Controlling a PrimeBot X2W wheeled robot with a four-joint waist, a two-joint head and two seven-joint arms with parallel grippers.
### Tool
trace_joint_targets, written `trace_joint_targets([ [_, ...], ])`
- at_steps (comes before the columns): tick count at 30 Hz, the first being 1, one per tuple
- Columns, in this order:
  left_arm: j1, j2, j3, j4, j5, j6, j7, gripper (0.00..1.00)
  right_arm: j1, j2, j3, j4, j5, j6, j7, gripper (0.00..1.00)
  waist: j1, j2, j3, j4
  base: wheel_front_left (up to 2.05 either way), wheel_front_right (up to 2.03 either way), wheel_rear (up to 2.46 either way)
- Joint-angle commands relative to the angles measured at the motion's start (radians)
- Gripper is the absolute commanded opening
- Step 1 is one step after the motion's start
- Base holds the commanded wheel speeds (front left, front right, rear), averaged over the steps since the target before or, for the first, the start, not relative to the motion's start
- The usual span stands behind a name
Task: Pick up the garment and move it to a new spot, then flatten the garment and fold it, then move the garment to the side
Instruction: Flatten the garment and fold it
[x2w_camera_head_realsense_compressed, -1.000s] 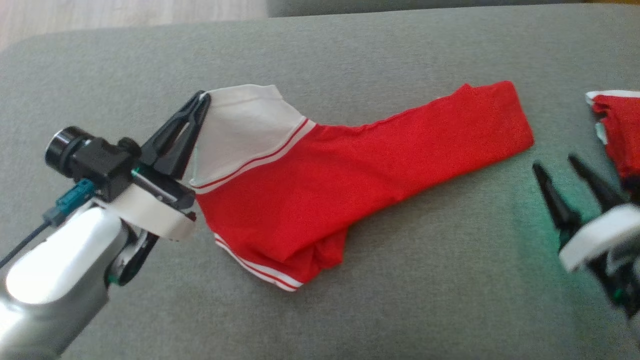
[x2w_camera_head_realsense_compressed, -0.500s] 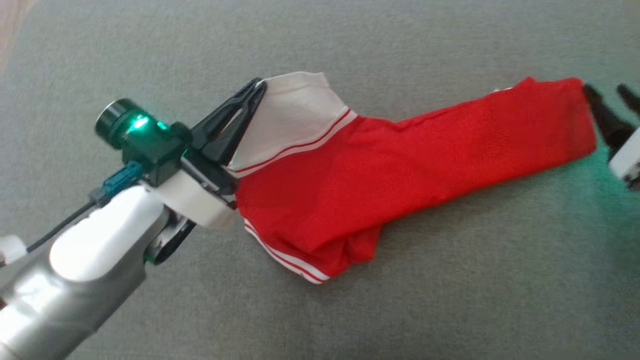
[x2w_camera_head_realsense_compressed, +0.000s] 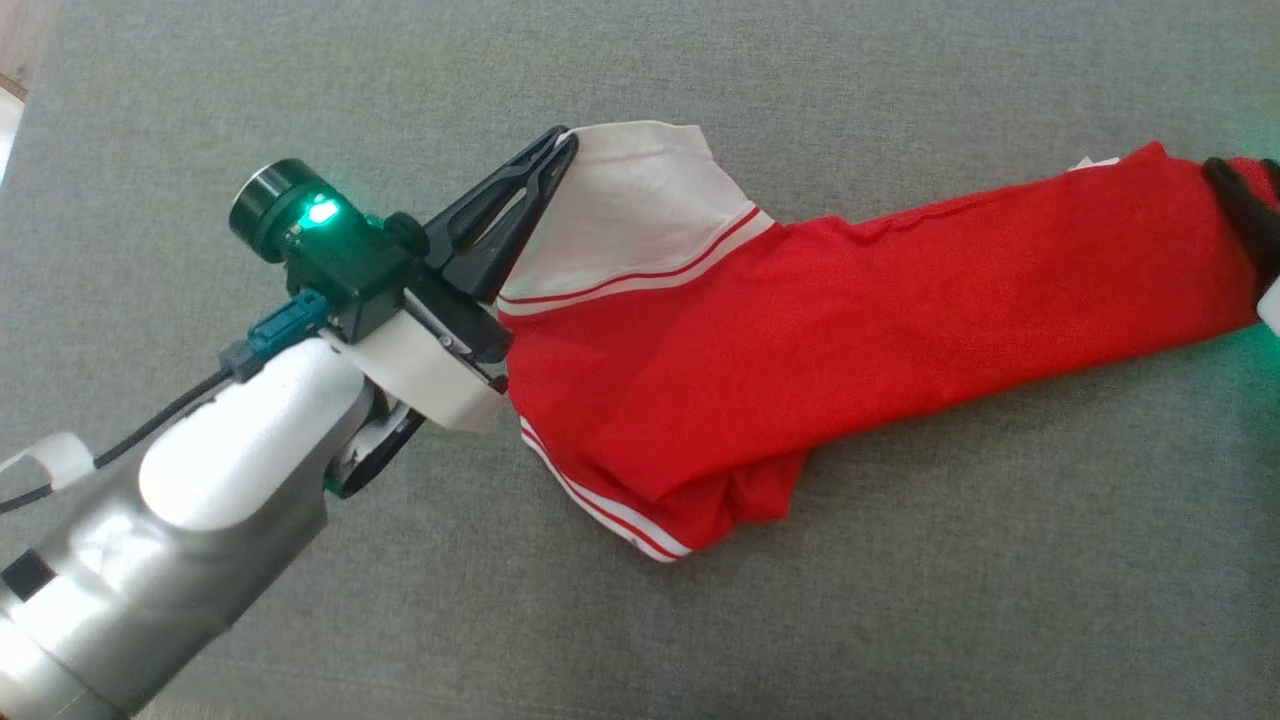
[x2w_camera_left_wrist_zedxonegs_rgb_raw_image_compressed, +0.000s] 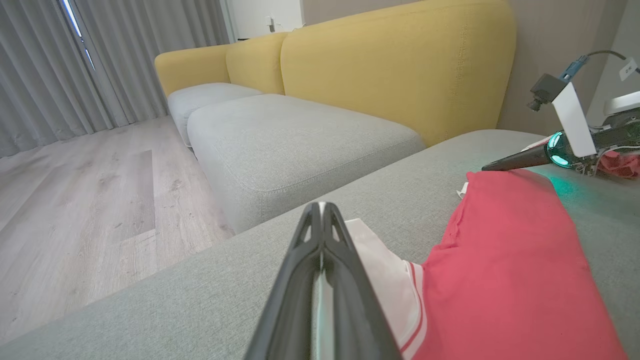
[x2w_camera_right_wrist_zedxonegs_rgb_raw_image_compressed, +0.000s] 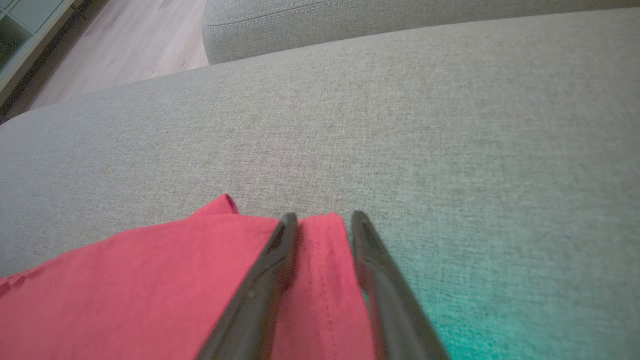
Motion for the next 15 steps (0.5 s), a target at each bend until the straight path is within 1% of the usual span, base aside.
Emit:
trace_joint_targets([
  [1,-0.049,0.028,0.04,-0.011,0.009,-0.004,-0.003,0.0,-0.02,-0.05,0.012,-0.013,0.014,0.007,0.001,0.38,-0.0002,0.0,0.002,0.001,0.0,0.0,0.0],
  [2,-0.049,0.027,0.041,-0.008,0.01,-0.005,-0.003,0.0,-0.023,-0.052,0.021,-0.014,0.021,0.007,0.0,0.0,-0.0002,0.0,0.003,0.001,0.0,0.0,0.0],
  [5,-0.05,0.026,0.047,0.002,0.011,-0.008,-0.004,0.0,-0.032,-0.063,0.048,-0.024,0.032,0.007,-0.02,0.0,-0.0002,0.0,0.003,-0.002,0.0,0.0,0.0],
  [9,-0.047,0.03,0.066,0.013,0.024,-0.004,-0.005,0.0,-0.046,-0.075,0.074,-0.038,0.034,0.007,-0.103,0.0,-0.0002,0.0,-0.017,-0.021,0.0,0.0,0.0],
  [12,-0.044,0.032,0.114,-0.008,0.058,0.01,-0.005,0.0,-0.054,-0.081,0.087,-0.052,0.033,0.007,-0.199,0.0,-0.0002,0.0,-0.046,-0.043,0.0,0.0,0.0],
  [15,-0.028,0.037,0.189,-0.052,0.108,0.03,-0.005,0.0,-0.045,-0.086,0.099,-0.077,0.039,0.007,-0.3,0.0,-0.0002,0.0,-0.087,-0.072,0.0,0.0,0.0],
])
